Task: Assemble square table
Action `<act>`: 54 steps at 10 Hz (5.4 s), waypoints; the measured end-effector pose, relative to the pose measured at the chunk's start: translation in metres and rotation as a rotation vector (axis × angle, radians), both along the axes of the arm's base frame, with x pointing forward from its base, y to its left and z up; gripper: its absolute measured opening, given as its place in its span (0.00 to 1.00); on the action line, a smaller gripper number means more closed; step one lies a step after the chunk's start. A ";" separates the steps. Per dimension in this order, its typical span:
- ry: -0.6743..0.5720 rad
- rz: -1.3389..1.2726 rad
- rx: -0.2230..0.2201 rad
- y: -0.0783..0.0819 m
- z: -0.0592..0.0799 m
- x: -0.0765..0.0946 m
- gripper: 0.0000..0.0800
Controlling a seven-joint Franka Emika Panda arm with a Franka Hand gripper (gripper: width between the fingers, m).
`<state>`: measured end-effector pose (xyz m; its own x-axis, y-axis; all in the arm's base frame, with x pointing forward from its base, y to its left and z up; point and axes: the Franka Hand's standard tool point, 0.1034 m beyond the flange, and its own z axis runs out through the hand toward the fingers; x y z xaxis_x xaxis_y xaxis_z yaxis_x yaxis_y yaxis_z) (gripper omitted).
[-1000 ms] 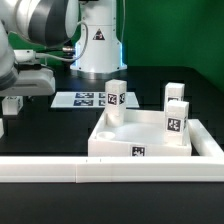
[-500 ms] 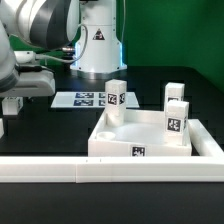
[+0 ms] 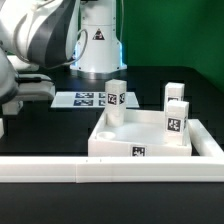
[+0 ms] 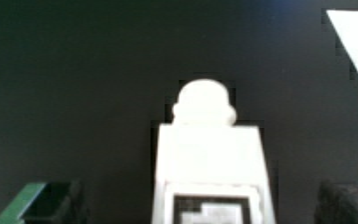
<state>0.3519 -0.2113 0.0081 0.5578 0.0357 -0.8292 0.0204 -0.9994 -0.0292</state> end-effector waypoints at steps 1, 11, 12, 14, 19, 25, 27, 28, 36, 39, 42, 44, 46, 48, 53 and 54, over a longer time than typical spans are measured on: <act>-0.001 0.003 0.000 0.001 0.000 0.000 0.81; 0.009 0.003 0.008 0.011 0.012 0.009 0.36; 0.004 -0.003 0.000 0.020 0.026 0.019 0.36; -0.002 -0.013 -0.025 0.034 0.049 0.032 0.36; -0.146 0.011 -0.030 0.037 0.056 0.051 0.36; -0.474 -0.070 -0.029 0.075 0.082 0.109 0.36; -0.593 -0.080 -0.054 0.093 0.089 0.139 0.36; -0.673 -0.064 -0.061 0.094 0.090 0.147 0.36; -1.187 -0.183 -0.134 0.122 0.092 0.174 0.36; -1.208 -0.283 -0.147 0.156 0.099 0.194 0.36; -1.208 -0.305 -0.153 0.152 0.098 0.194 0.36; -1.235 -0.292 -0.158 0.152 0.098 0.196 0.36; -1.253 -0.296 -0.149 0.172 0.098 0.204 0.36; -1.301 -0.318 -0.149 0.189 0.100 0.215 0.36; -1.398 -0.297 -0.162 0.192 0.105 0.229 0.36; -1.416 -0.292 -0.168 0.191 0.104 0.229 0.36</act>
Offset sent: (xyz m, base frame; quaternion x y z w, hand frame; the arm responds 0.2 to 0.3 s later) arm 0.0000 0.0000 0.0000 0.0000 0.0000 0.0000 1.0000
